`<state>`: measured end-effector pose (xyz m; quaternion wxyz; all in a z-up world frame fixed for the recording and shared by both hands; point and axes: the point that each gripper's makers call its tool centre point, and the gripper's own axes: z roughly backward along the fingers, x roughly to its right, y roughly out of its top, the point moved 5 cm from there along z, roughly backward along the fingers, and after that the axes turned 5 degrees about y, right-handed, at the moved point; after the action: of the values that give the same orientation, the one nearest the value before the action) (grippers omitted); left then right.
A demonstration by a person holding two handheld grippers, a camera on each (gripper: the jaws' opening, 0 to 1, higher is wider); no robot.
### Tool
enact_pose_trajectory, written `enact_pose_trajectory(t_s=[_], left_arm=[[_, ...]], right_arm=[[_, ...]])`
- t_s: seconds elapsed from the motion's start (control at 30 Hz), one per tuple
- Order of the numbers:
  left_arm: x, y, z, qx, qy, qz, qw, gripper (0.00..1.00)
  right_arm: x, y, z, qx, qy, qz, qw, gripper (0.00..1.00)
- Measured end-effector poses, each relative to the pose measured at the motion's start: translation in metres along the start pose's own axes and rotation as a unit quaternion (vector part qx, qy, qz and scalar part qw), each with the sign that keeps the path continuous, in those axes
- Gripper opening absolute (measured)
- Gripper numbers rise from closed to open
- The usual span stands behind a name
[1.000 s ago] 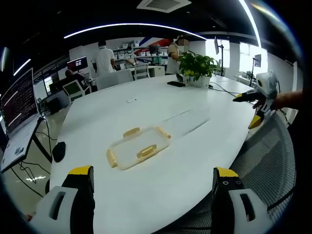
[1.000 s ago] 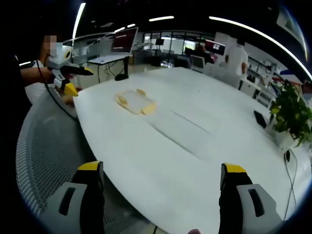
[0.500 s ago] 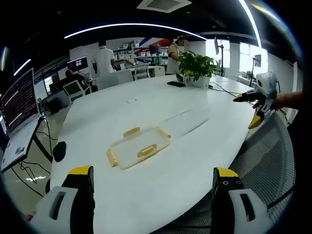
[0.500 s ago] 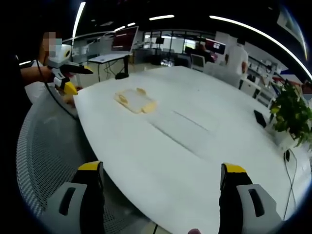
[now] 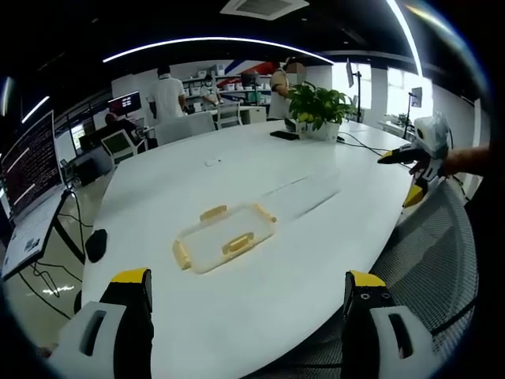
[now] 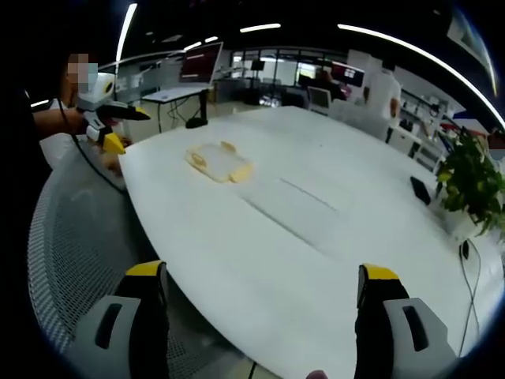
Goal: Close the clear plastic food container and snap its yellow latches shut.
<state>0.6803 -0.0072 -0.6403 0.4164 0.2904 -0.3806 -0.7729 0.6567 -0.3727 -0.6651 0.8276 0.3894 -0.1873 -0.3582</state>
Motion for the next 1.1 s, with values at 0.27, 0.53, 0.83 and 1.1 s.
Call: enact_pose_trajectory(t_s=[0.27, 0.53, 0.83, 1.1], left_arm=[[-0.001, -0.001, -0.001, -0.006, -0.004, -0.005, 1.0000, 0.99], [-0.005, 0.001, 0.000, -0.007, -0.003, -0.008, 0.9999, 0.99], [-0.010, 0.001, 0.002, -0.010, -0.004, -0.012, 0.9999, 0.99], [-0.015, 0.000, 0.001, -0.014, -0.007, -0.013, 0.9998, 0.99]], right_arm=[[0.001, -0.001, 0.000, -0.005, 0.001, 0.000, 1.0000, 0.98], [0.000, 0.003, -0.001, -0.011, 0.008, 0.004, 0.9999, 0.98], [0.003, 0.009, -0.002, -0.016, 0.017, 0.011, 0.9997, 0.98], [0.002, 0.017, -0.007, -0.030, 0.046, 0.030, 0.9980, 0.97]])
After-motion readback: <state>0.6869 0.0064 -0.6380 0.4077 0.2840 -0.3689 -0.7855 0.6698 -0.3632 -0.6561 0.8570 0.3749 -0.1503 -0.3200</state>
